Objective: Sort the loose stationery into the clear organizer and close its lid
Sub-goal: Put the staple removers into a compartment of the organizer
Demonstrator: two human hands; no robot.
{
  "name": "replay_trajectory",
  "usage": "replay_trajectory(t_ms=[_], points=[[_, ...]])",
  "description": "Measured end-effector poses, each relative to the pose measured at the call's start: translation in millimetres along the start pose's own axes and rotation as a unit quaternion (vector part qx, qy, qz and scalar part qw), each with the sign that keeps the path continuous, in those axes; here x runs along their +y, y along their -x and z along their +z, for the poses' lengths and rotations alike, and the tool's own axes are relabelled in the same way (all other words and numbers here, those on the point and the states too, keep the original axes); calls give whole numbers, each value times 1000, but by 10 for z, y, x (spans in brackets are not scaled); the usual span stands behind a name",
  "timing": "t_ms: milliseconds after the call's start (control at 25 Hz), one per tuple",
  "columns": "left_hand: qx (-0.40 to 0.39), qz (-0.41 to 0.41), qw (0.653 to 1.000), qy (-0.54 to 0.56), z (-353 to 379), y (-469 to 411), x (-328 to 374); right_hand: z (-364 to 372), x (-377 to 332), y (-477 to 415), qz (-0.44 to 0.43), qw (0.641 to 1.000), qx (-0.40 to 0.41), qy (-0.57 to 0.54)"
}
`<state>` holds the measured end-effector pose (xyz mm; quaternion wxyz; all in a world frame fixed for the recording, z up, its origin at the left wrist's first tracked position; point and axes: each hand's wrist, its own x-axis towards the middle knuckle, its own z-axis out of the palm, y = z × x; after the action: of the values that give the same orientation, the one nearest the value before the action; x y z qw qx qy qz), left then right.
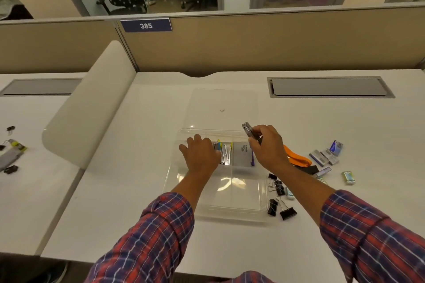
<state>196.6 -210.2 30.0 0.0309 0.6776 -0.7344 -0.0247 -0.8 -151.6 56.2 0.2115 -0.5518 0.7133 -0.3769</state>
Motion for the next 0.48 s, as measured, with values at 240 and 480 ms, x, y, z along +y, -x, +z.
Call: replay_trajectory(t_ms=[240,480], points=[[6,1,996,94,1,38,-62,173,-209,-76,-61,994,-84,29],[-19,11,987,162,-40,-64,-171,271,-398,-215,-306,895,-159,284]])
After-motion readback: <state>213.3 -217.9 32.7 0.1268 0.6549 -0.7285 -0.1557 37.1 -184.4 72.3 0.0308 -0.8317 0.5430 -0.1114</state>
